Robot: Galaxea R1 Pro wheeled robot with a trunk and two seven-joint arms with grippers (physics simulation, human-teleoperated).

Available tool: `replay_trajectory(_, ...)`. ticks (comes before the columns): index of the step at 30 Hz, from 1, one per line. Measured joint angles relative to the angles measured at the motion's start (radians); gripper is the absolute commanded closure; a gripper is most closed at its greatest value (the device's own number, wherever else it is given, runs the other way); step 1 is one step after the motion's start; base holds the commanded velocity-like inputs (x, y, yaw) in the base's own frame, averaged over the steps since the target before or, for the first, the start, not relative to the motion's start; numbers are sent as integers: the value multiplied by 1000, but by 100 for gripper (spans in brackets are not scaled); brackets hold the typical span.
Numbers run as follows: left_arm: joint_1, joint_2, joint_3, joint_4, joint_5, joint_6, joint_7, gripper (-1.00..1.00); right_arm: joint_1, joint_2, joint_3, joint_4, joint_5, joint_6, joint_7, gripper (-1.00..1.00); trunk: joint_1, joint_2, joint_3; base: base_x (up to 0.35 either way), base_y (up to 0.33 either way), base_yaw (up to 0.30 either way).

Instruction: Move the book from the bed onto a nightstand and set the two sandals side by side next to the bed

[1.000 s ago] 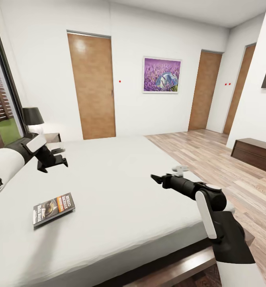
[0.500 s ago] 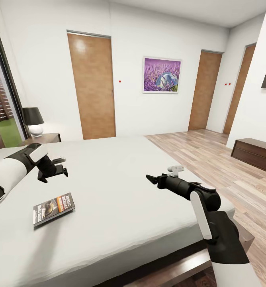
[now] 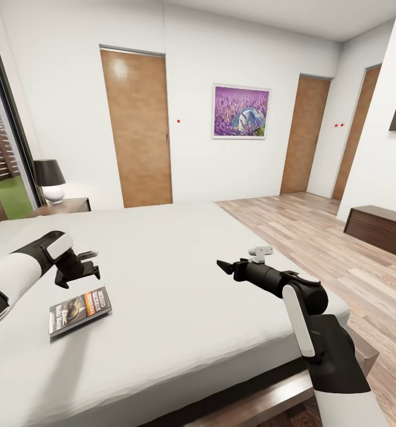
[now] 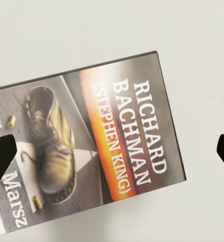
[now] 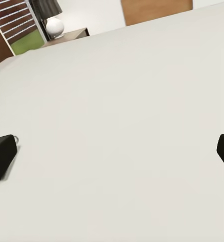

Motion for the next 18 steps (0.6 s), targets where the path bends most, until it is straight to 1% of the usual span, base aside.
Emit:
replay_trajectory(4,17,2,0,0,1,-9,-1,-100,1,0,0,0,0,-2,5,-100,0,0,0,0,0,0)
replay_trajectory(9,25,4,1,0,1,-27,-8,-100,1,0,0,0,0,-3,9,-100,0,0,0,0,0,0)
replay_trajectory(13,27,16,0,1,0,-43,-22,-100,1,0,0,0,0,-8,12,-100,0,0,0,0,0,0)
replay_trajectory(18,28,31,0,1,1,-59,-50,-100,2,0,1,0,0,-34,12,-100,0,0,0,0,0,0)
